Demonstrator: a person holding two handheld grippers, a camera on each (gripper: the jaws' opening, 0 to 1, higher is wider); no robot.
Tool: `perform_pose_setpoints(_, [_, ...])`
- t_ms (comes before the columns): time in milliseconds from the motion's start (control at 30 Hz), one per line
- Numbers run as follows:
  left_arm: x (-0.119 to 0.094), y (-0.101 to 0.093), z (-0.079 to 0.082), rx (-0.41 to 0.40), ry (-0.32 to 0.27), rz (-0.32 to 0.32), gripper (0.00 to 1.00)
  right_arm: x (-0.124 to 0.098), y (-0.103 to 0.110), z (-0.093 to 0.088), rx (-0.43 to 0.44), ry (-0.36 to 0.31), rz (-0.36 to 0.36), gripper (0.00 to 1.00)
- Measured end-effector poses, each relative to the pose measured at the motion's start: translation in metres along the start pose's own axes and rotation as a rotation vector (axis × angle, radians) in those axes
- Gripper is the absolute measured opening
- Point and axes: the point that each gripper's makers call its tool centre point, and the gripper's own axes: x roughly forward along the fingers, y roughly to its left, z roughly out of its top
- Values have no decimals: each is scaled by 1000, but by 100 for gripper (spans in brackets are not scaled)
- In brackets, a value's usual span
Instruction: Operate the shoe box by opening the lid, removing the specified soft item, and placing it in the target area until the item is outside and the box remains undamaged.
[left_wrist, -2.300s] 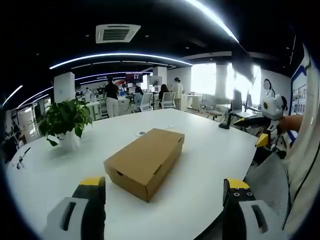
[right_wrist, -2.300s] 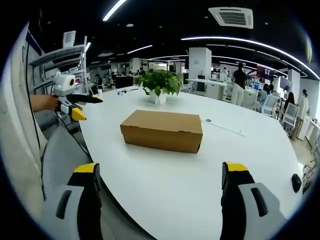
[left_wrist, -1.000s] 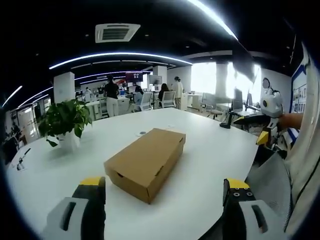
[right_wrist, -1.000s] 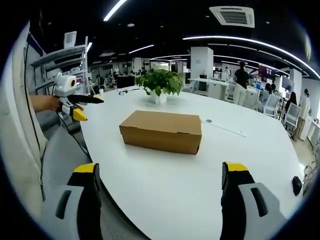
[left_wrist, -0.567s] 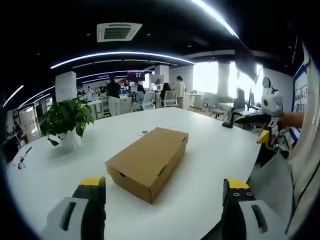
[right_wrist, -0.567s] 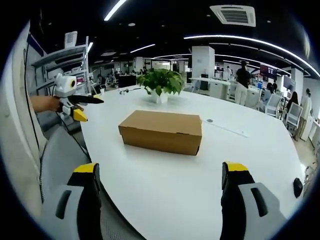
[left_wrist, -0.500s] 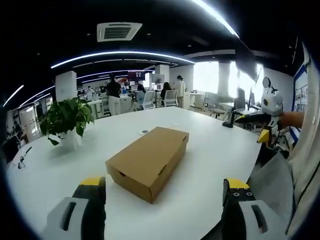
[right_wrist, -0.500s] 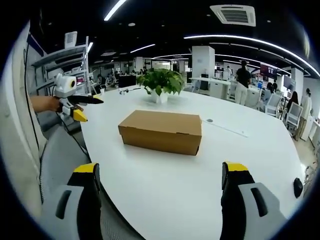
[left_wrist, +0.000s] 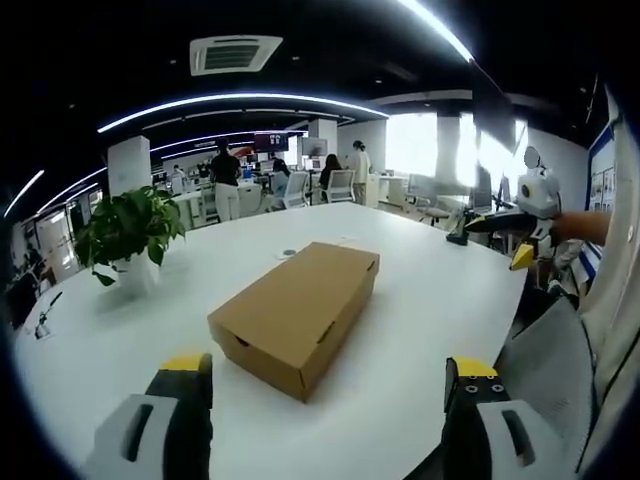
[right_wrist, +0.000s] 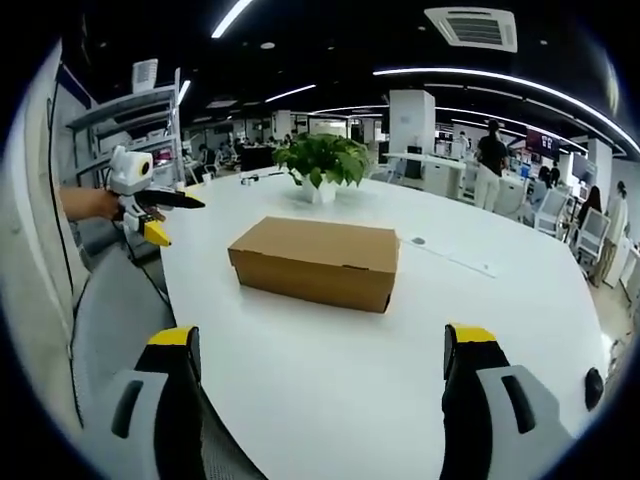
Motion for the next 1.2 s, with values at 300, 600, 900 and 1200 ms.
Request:
perform_pose_setpoints(300, [6,2,-2,8,9,-4,97,7,-10,2,-27,16,44,96])
perform_pose_setpoints(600, [11,7,-2,0,10,11,96,15,-25,-1,-52,51,85,96])
perform_pose_setpoints(900, [17,8,-1,-8,19,30,95,23,-36,0,-71,73,127,95])
perform_pose_setpoints(1200, [23,8,-4,-9,30,35,93,36,-46,4,-122,92,174,95])
